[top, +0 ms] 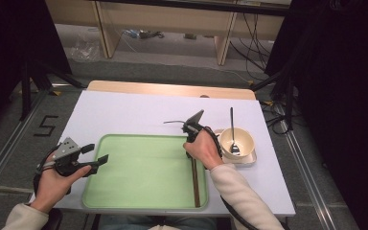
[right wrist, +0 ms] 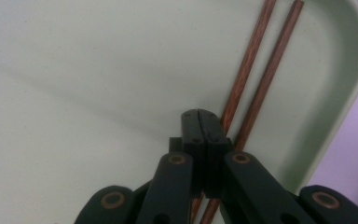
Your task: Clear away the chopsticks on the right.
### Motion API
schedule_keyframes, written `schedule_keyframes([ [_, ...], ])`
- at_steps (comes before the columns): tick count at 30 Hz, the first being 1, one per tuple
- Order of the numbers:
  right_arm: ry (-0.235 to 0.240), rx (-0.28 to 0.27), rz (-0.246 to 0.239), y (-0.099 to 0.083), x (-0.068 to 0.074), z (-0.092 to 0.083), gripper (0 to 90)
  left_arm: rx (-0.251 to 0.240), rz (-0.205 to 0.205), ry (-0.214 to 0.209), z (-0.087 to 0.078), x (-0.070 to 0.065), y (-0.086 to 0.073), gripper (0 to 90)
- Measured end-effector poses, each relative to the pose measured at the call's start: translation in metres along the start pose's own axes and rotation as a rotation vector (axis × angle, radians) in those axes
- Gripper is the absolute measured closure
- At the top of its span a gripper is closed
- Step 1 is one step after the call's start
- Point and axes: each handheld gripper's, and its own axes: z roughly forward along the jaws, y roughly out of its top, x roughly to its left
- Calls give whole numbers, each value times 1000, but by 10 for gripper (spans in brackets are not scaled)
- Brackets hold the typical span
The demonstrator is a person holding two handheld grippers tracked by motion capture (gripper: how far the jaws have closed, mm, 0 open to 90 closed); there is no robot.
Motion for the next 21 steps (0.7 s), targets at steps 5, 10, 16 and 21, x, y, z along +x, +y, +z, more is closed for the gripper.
schedule_keyframes([
  [5, -5, -4, -11, 0, -1, 0, 900, 0, 3, 0, 0, 0, 0, 286],
  [10, 5, -55, -78, 0, -2, -7, 858, 0, -1, 0, 0, 0, 0, 286],
  [16, 19, -155, -136, 0, -8, -25, 768, 1, 0, 0, 0, 0, 0, 286],
  [21, 32, -278, -161, 1, -19, -40, 707, 1, 6, 3, -1, 1, 0, 286],
])
